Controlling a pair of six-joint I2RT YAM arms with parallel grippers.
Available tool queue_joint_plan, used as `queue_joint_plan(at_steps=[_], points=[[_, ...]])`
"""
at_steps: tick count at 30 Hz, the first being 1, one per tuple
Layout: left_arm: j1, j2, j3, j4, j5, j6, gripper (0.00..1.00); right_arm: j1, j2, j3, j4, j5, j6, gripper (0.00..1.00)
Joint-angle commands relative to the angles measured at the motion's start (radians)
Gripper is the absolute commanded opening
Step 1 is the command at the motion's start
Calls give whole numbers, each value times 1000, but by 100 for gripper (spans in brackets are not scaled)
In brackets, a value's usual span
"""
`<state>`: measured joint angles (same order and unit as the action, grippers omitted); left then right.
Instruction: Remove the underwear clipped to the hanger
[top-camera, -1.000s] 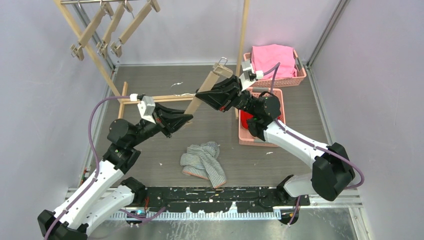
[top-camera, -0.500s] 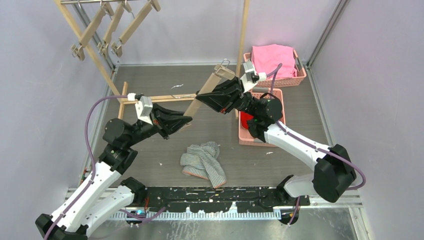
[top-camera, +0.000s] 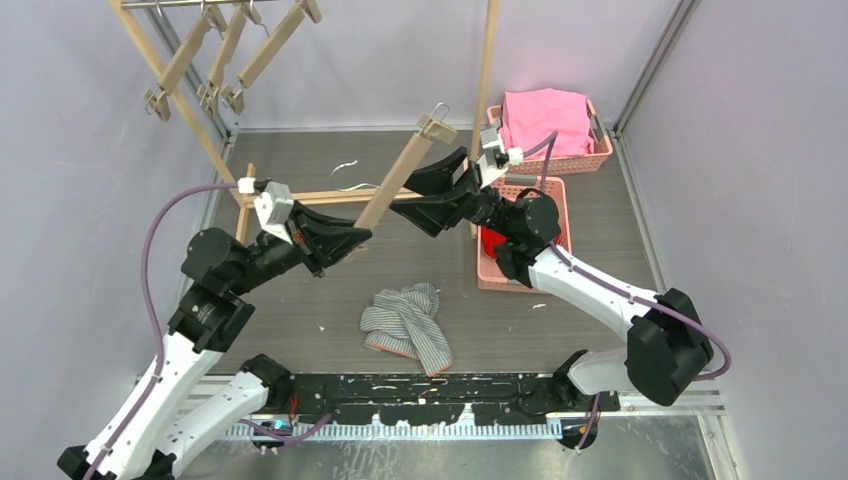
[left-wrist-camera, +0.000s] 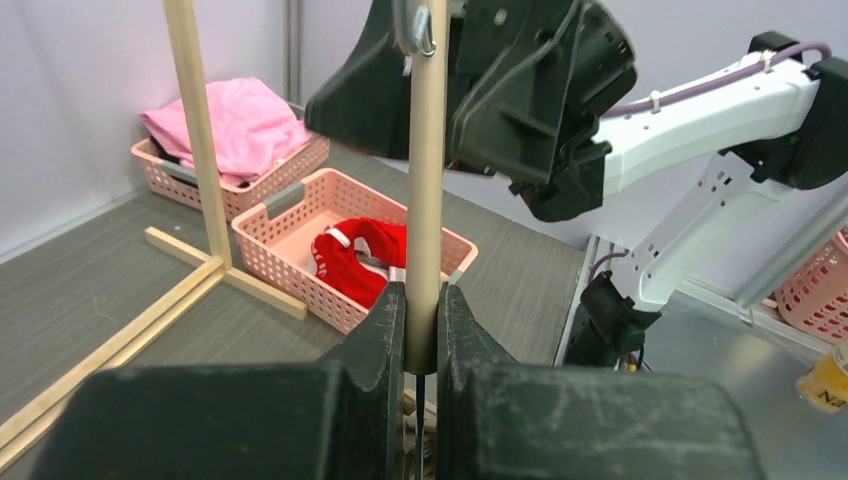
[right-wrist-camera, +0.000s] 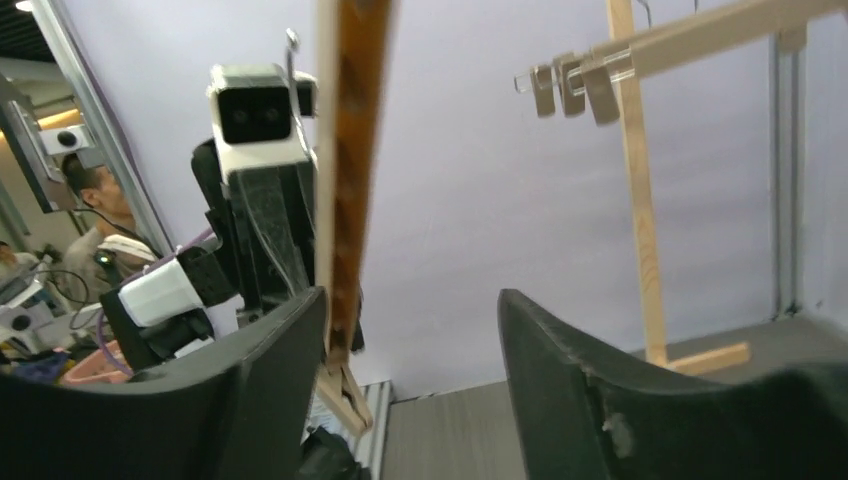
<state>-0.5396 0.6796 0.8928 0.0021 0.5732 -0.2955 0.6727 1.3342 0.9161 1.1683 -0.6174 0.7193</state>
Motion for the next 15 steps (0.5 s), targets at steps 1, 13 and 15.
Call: queue_joint_plan(at_steps=[1, 13, 15], points=[[1, -43, 78, -35, -61, 32, 0, -2, -12, -14, -67, 6, -70, 79], [1, 62, 284, -465, -505, 134, 0, 172, -70, -20, -773, 311, -548, 100], [1, 100, 318, -549, -595, 155, 0, 258, -60, -32, -904, 529, -639, 100]])
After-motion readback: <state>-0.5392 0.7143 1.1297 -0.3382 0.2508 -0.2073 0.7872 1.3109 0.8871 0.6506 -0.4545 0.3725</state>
